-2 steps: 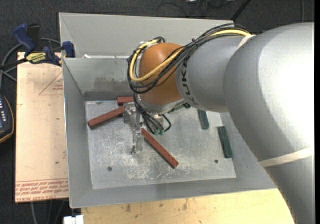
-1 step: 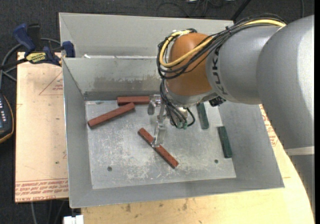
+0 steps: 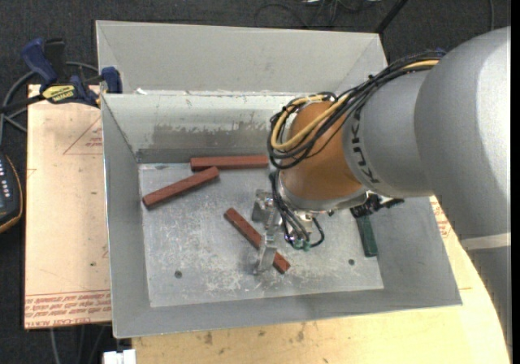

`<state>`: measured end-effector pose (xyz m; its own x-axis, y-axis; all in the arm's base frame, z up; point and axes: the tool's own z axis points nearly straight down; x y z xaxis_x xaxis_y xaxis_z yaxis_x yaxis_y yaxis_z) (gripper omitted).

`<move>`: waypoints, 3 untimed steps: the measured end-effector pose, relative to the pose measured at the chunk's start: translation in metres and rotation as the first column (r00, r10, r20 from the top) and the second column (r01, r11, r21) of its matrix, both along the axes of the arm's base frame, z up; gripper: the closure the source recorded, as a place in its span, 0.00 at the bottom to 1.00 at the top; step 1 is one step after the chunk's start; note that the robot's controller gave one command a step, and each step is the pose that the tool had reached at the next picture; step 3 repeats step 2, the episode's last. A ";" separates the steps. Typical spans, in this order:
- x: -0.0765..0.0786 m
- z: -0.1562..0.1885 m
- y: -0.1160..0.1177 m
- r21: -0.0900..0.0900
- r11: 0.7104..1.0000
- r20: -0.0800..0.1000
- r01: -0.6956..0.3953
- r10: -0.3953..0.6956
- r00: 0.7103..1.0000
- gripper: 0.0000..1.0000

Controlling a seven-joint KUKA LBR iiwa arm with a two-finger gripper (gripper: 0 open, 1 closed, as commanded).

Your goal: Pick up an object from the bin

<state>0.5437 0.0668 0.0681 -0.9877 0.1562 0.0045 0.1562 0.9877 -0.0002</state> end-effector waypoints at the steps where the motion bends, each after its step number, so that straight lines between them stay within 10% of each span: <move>1: 0.003 0.003 0.001 0.001 1.000 0.006 0.000 0.000 1.000 1.00; 2: 0.009 0.150 0.008 0.002 1.000 0.015 0.000 0.000 1.000 1.00; 3: 0.009 0.150 0.008 0.002 1.000 0.015 0.000 0.000 1.000 1.00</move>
Offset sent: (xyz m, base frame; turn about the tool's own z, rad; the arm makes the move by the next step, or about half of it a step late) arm 0.0000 0.0000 0.0000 0.0000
